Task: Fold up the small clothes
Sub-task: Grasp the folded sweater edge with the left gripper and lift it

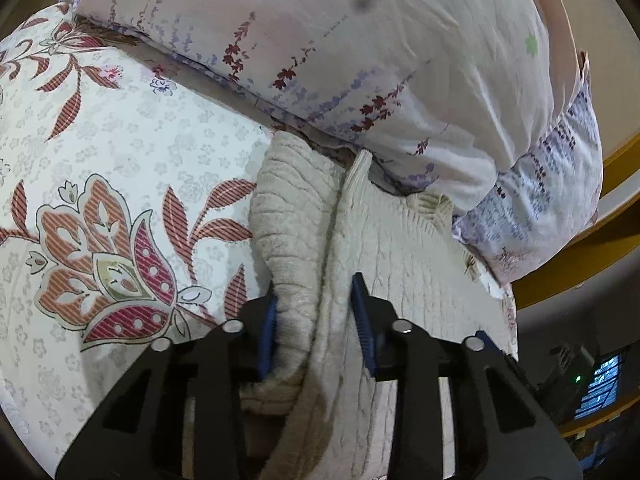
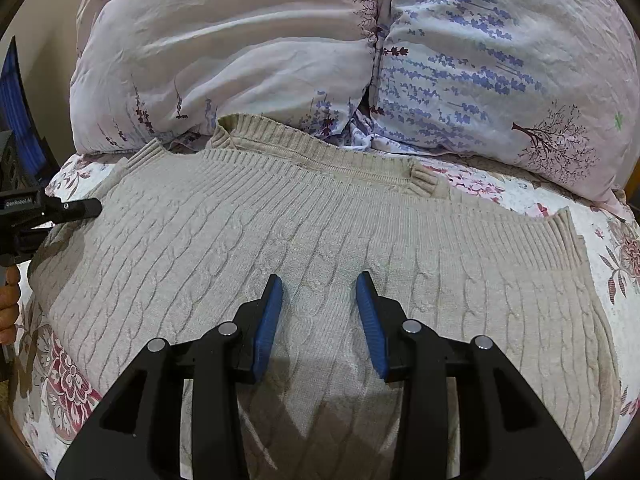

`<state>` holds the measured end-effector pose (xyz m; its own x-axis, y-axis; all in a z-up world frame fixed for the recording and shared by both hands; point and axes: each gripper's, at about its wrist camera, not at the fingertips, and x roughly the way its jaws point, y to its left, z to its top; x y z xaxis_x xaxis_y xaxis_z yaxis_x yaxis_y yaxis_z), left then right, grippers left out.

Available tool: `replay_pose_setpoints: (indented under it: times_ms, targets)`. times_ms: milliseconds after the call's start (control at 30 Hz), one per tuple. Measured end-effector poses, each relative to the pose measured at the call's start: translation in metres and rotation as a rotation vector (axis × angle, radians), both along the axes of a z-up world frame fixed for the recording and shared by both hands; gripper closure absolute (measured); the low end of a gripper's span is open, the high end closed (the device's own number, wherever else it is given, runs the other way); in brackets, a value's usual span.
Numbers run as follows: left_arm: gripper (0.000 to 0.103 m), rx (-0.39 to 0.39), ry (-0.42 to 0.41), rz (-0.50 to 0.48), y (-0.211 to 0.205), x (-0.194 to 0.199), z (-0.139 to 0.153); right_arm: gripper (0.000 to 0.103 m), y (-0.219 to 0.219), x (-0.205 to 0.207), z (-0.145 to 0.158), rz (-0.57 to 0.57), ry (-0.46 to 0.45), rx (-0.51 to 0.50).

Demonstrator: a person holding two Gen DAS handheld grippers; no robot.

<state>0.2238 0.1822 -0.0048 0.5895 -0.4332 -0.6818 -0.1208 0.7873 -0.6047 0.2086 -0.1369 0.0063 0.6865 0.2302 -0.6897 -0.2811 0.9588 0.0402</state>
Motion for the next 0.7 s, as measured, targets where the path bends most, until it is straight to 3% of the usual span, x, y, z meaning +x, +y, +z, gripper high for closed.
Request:
replay_pose_setpoints:
  times_ms: [133, 433, 533, 600, 700]
  targets:
    - [0.083, 0.028, -0.014, -0.051, -0.011, 0.001, 0.011, 0.062, 0.000, 0.000, 0.000, 0.001, 0.001, 0.005]
    - [0.088, -0.238, -0.208, -0.105, -0.030, -0.001, 0.061, 0.062, 0.000, 0.000, 0.000, 0.010, 0.002, 0.012]
    - [0.088, -0.290, -0.259, -0.143, -0.051, 0.001, 0.076, 0.063, -0.006, 0.000, 0.003, 0.025, 0.006, 0.052]
    - [0.088, -0.307, -0.292, -0.186, -0.072, 0.003, 0.088, 0.063, -0.022, -0.001, 0.010, 0.014, 0.020, 0.139]
    - [0.089, -0.323, -0.323, -0.260, -0.112, 0.008, 0.101, 0.063, -0.053, -0.009, 0.025, -0.045, -0.026, 0.191]
